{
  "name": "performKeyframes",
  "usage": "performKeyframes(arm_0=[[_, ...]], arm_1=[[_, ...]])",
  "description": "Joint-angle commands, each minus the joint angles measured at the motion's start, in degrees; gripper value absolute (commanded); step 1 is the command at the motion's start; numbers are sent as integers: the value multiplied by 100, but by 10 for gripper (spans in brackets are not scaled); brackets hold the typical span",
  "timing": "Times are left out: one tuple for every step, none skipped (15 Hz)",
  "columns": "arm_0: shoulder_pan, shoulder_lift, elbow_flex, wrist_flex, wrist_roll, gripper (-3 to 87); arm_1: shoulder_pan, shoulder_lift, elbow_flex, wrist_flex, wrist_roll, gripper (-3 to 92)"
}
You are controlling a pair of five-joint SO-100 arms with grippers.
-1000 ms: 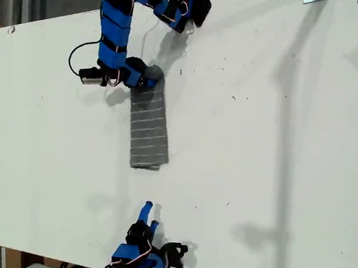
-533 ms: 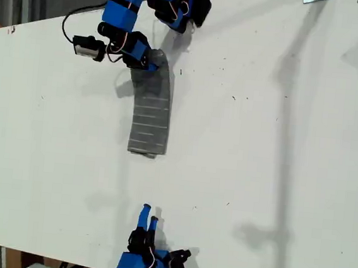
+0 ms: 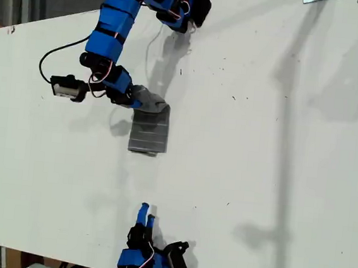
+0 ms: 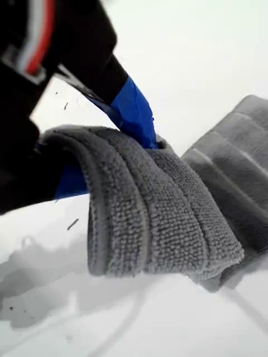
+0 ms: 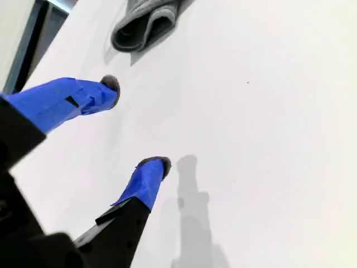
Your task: Grasp corners of a square towel and fold twice.
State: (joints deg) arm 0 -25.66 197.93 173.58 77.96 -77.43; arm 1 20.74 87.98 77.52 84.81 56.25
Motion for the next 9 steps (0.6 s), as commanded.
performKeyframes(arm_0=[[-949,53,123,-211,501,228],[-1450,53,176,-246,668,224],[-1775,53,158,-246,800,220],[-2021,53,193,-229,721,216],[-2048,53,229,-211,598,214],[-2021,53,246,-211,589,210],[-1986,53,255,-211,580,206],[-1960,53,264,-211,554,201],[-1934,53,264,-211,536,198]], arm_1=[[0,-932,-1424,-114,-404,-1],[0,-1239,-1529,-404,-589,-1],[-35,-1485,-1564,-712,-765,-1],[-70,-1714,-1652,-896,-914,-1],[-141,-1881,-1723,-1072,-1063,-1],[-185,-1995,-1775,-1195,-1125,15],[-237,-2039,-1784,-1318,-1222,117],[-290,-2039,-1811,-1424,-1336,231],[-352,-1978,-1854,-1494,-1494,326]])
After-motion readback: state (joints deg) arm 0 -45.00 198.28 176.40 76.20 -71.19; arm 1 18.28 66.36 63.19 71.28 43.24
